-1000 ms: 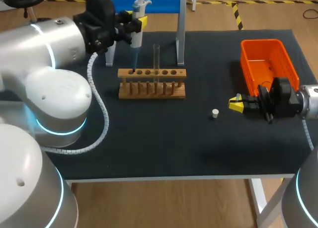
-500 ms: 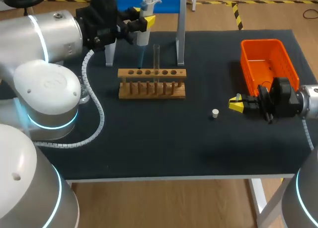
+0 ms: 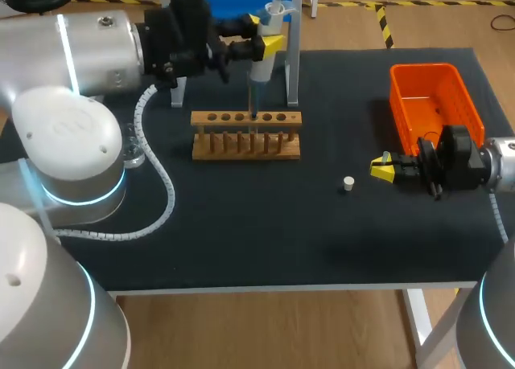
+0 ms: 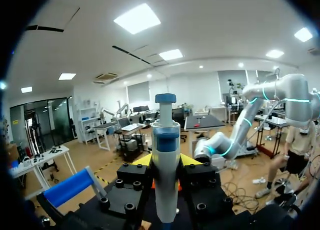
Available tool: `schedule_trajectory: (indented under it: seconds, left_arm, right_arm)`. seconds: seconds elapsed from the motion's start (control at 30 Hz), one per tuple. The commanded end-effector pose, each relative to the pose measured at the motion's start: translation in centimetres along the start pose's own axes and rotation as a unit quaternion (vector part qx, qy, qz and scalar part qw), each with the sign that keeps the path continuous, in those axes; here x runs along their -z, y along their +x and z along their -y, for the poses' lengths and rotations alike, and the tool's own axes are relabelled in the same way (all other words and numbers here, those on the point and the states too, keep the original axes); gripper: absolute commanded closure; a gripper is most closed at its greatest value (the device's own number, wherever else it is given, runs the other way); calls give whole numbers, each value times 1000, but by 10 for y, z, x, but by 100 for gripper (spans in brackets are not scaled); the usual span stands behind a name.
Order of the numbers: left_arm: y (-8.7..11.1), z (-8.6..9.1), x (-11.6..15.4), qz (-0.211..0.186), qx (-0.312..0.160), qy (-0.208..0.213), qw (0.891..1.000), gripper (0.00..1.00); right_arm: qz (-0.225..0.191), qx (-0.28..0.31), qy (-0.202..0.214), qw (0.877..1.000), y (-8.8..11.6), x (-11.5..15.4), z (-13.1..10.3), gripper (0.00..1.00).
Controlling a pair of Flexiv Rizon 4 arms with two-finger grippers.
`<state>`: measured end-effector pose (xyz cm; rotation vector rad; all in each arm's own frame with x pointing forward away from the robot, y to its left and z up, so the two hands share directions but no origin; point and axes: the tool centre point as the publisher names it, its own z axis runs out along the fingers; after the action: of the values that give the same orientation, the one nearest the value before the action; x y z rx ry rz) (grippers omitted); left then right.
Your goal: Invert the test tube, pick up the pipette, mount the tip to pipette, aspirate from beaker and dispense into the tube, eject the tip, return the pipette, and cap with the stopper.
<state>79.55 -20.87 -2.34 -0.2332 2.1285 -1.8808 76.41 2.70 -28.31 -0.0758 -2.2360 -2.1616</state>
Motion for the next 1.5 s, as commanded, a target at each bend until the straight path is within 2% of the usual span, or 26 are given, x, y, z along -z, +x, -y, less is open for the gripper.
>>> schedule_trajectory:
  seconds: [0.03,0.33,0.53,0.73,1.07,1.5]
  left_arm:
    - [6,-2,1,-47,2,15,999,100]
    - [25,11,-9,-52,-4,34,998,100]
    - [30,20,-15,-42,-11,34,998,100]
    - [31,23,-22,-34,-10,40,999,100]
    - [30,28,-38,-42,-15,37,998,100]
    - [26,35,-42,-46,-17,29,998,100]
  right_arm:
    - [0,0,0,1000,1,1,0,100]
    - [0,0,0,1000,1,1,0,100]
    - [0,0,0,1000,1,1,0,100]
    - [0,0,0,1000,1,1,0,100]
    - [0,0,0,1000,1,1,0,100]
    - [0,0,0,1000,1,1,0,100]
